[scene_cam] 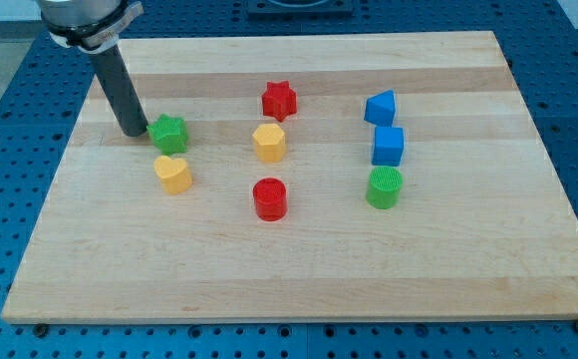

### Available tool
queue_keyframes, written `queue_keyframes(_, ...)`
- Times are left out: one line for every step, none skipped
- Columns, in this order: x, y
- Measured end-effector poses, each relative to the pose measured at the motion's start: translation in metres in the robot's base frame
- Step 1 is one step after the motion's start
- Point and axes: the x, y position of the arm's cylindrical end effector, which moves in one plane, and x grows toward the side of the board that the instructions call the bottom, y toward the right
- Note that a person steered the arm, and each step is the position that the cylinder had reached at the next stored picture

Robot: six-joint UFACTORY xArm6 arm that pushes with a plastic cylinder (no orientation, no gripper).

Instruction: Slide the green star to the right side

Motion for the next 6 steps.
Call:
queue_keyframes(0.021, -0.002)
queue_keyframes(0.029, -0.002)
queue_keyframes(0.024, 0.004)
queue_keyframes(0.010, 0.032)
queue_keyframes(0.007, 0.039)
queue_keyframes(0.007, 0.039)
